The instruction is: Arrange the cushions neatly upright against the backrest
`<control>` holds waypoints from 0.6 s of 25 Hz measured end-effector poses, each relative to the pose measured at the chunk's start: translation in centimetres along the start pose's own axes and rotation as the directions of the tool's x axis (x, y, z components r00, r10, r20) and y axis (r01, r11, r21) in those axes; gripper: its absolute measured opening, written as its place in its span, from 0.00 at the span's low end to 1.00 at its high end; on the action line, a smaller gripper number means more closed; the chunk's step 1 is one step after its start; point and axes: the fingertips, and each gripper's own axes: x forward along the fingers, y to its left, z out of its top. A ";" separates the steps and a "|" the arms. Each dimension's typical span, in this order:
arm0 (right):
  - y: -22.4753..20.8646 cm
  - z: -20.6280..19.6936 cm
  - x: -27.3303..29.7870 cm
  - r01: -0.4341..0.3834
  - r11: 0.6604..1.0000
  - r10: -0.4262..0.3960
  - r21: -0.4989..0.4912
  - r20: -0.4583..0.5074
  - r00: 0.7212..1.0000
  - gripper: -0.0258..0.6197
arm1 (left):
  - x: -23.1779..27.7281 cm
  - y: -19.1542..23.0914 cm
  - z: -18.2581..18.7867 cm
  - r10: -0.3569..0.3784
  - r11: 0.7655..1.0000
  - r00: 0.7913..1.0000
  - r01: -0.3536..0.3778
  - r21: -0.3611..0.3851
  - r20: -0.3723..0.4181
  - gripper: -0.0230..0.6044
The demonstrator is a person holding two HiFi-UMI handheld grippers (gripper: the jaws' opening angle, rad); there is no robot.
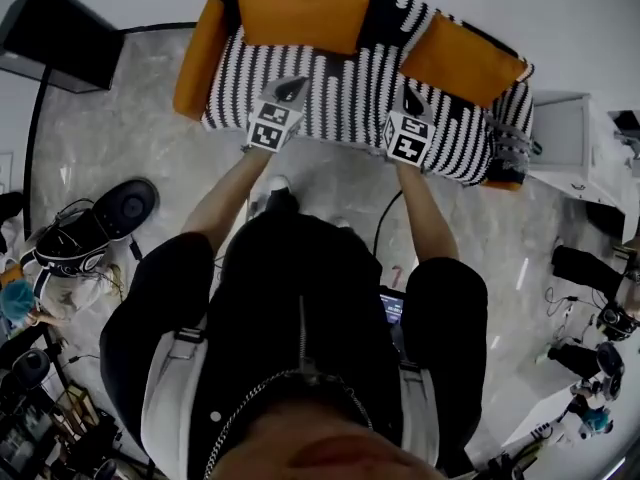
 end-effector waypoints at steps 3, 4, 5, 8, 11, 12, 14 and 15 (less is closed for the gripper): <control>-1.0 -0.7 -3.4 -0.044 0.998 0.044 0.032 0.018 0.999 0.04 | -0.4 -3.3 0.6 0.025 0.999 0.999 -0.025 -0.022 0.020 0.05; -1.4 -1.2 -4.8 -0.053 0.998 0.052 0.044 0.025 0.998 0.04 | -0.5 -4.8 0.6 0.029 0.999 0.999 -0.028 -0.026 0.023 0.05; -2.0 -1.7 -6.3 -0.059 0.997 0.058 0.052 0.032 0.998 0.04 | -0.6 -6.4 0.5 0.029 0.999 0.999 -0.029 -0.021 0.024 0.05; -4.2 -2.8 -9.8 -0.075 0.995 0.073 0.060 0.046 0.996 0.04 | -0.9 -11.4 0.7 0.021 1.000 1.000 -0.022 0.018 0.023 0.05; -6.5 -3.6 -12.4 -0.084 0.994 0.081 0.064 0.060 0.995 0.04 | -1.4 -15.9 1.6 0.013 0.999 0.999 -0.015 0.036 0.040 0.05; -7.2 -3.7 -13.1 -0.087 0.994 0.083 0.064 0.068 0.994 0.04 | -1.6 -17.0 1.9 0.012 0.999 0.999 -0.014 0.043 0.048 0.05; -8.3 -3.7 -14.3 -0.094 0.994 0.089 0.058 0.088 0.992 0.04 | -1.6 -18.9 2.6 0.009 0.998 0.998 -0.013 0.060 0.061 0.05; -8.7 -3.7 -14.7 -0.098 0.994 0.093 0.052 0.095 0.991 0.04 | -1.6 -19.7 2.9 0.008 0.998 0.998 -0.012 0.065 0.067 0.05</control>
